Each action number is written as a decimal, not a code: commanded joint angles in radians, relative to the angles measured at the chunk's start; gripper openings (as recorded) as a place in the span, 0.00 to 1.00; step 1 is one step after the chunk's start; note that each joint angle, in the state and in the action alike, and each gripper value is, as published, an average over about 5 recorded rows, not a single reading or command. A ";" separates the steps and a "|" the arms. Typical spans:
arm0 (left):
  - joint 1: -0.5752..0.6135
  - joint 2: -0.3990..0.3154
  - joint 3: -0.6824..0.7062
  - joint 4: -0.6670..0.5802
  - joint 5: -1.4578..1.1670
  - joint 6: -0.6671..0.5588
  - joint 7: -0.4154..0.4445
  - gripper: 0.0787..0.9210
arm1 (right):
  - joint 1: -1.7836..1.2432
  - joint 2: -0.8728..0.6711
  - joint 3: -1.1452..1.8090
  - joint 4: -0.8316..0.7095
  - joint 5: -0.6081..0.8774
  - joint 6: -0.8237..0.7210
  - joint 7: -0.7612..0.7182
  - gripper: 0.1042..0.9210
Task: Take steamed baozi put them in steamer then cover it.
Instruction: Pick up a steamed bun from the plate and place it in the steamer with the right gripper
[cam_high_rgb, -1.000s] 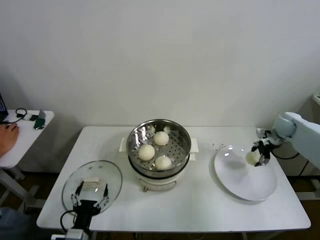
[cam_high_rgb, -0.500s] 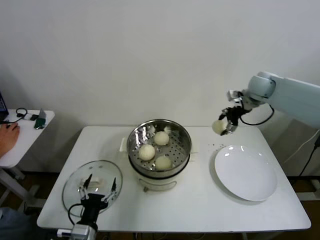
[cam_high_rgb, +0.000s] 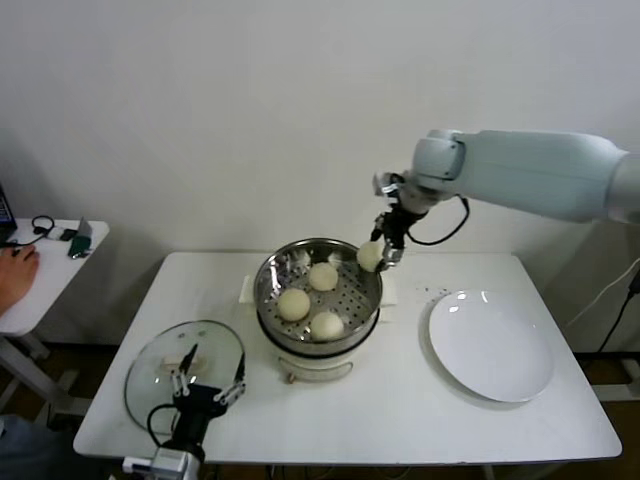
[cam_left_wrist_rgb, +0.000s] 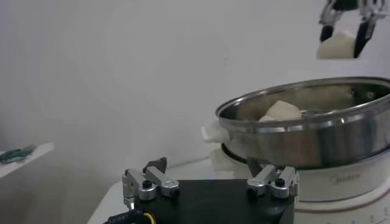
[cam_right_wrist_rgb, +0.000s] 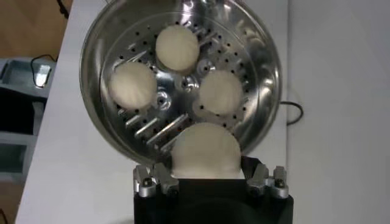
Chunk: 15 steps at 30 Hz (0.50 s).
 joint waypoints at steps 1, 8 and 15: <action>0.000 0.013 0.010 0.006 -0.010 -0.006 0.000 0.88 | -0.047 0.174 -0.067 -0.042 0.089 -0.024 0.041 0.76; -0.004 0.018 0.002 0.017 -0.024 -0.008 0.001 0.88 | -0.088 0.192 -0.085 -0.065 0.034 -0.011 0.023 0.76; -0.009 0.021 0.005 0.033 -0.039 -0.007 0.001 0.88 | -0.119 0.187 -0.081 -0.077 -0.005 -0.008 0.023 0.76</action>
